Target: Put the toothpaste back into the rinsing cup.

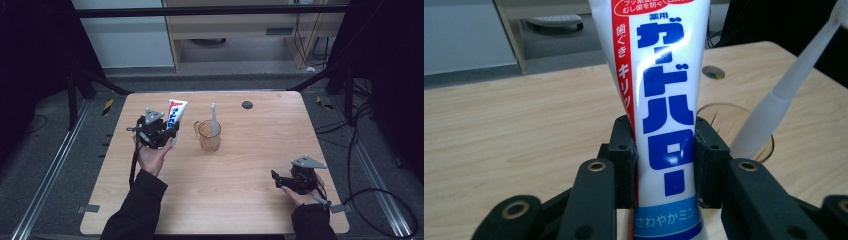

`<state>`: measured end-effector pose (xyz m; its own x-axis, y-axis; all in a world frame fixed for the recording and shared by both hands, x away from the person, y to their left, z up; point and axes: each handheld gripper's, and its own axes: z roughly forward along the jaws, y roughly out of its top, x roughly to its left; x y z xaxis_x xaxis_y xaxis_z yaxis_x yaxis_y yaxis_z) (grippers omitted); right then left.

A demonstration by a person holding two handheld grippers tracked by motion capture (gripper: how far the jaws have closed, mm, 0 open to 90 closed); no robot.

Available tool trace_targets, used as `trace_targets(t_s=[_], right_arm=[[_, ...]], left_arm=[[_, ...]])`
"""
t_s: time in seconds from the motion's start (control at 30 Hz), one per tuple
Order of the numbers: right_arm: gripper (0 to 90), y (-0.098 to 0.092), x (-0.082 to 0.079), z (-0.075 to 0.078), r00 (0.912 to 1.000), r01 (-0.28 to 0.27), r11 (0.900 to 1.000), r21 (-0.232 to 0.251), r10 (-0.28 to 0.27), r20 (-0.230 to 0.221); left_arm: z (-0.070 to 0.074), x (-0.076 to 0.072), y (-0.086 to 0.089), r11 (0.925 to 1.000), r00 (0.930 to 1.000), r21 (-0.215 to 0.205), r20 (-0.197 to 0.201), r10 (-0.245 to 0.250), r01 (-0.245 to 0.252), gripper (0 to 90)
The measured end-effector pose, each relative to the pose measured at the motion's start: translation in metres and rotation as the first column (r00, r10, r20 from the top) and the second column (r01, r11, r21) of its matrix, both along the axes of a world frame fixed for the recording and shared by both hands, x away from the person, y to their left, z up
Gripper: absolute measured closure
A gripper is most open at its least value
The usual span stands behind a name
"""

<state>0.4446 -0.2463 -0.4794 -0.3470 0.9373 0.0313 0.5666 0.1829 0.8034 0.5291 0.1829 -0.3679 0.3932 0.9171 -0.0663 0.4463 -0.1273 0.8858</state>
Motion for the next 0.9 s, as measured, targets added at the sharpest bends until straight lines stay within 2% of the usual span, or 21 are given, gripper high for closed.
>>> trace_targets(t_s=[0.3,0.33,0.73,0.9], right_arm=[[13.3,-0.001,0.001,-0.001,1.0,0.009,1.0,0.003,-0.009,0.003],[13.1,-0.001,0.001,-0.001,1.0,0.009,1.0,0.001,-0.009,0.003],[12.8,-0.002,0.002,-0.003,0.9998,0.019,1.0,-0.006,-0.019,0.01],[12.8,-0.002,0.002,-0.003,0.9997,0.018,1.0,-0.006,-0.018,0.017]], left_arm=[[0.008,0.014,-0.011,0.9984,0.9977,-0.051,0.062,0.027,-0.024,67.3],[0.007,0.017,-0.015,0.9975,0.9973,-0.068,0.068,0.026,-0.021,67.3],[0.007,0.034,-0.041,0.9966,0.9938,-0.082,0.111,0.007,0.002,67.5],[0.009,0.038,-0.049,0.9962,0.9931,-0.086,0.118,-0.001,0.011,67.5]])
